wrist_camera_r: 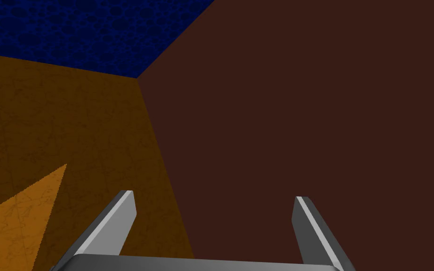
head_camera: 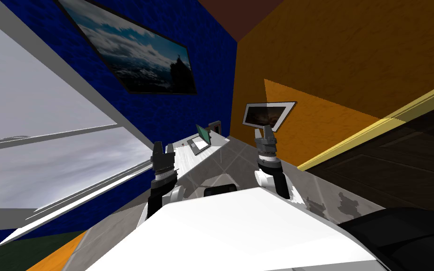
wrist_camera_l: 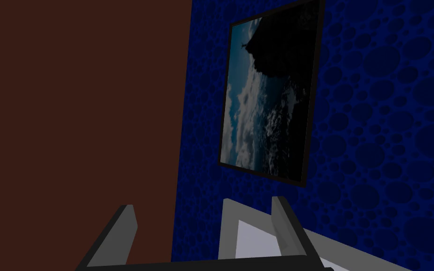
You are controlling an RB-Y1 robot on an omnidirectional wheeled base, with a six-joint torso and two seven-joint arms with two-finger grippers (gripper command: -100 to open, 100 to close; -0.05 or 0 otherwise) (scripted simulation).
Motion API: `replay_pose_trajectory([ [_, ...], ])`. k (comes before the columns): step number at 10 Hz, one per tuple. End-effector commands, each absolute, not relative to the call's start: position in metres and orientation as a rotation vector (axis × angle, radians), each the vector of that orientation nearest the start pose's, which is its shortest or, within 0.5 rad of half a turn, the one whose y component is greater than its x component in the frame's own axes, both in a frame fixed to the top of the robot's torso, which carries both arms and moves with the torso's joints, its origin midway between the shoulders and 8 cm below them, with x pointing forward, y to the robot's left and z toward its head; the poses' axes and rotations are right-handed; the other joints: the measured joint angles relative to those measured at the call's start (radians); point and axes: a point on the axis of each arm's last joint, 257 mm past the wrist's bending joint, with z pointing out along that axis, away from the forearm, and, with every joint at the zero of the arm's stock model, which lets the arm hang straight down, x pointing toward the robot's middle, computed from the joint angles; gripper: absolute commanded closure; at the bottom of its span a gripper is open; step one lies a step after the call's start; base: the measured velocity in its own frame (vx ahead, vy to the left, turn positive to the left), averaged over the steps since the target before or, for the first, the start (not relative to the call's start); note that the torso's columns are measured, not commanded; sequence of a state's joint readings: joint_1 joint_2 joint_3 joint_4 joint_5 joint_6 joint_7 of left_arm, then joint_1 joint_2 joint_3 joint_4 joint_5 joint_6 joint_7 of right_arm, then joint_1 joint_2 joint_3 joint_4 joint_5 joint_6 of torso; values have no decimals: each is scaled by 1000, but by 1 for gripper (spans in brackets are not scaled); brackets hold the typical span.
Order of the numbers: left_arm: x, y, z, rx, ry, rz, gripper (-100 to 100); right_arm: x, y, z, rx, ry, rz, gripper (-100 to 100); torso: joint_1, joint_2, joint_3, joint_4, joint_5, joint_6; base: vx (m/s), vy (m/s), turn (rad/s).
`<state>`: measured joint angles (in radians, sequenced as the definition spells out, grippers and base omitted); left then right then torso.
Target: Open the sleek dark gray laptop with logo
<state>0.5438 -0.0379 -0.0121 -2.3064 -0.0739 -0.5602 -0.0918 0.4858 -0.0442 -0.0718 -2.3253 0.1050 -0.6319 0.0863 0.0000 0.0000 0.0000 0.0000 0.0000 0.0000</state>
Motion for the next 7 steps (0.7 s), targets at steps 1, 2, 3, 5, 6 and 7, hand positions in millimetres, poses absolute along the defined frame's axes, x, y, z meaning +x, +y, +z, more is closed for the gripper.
replay_pose_trajectory([
  [1,327,272,33,-567,614,-1176,0,310,-270,70,364,594,1134,0,0,40,-82,41,0,0,0,0,0],
  [2,327,272,33,-566,614,-1176,0,310,-270,70,364,594,1134,0,0,104,-209,105,0,0,0,0,0],
  [3,327,272,33,-566,614,-1176,0,310,-270,70,364,594,1134,0,0,175,-351,176,0,0,0,0,0],
  [5,327,272,33,-566,614,-1176,0,310,-270,70,364,594,1134,0,0,322,-644,322,0,0,0,0,0],
  [6,327,272,33,-566,614,-1176,0,310,-270,70,364,594,1134,0,0,396,-792,396,0,0,0,0,0],
  [7,327,272,33,-566,614,-1176,0,310,-270,70,364,594,1134,0,0,470,-939,470,0,0,0,0,0],
])
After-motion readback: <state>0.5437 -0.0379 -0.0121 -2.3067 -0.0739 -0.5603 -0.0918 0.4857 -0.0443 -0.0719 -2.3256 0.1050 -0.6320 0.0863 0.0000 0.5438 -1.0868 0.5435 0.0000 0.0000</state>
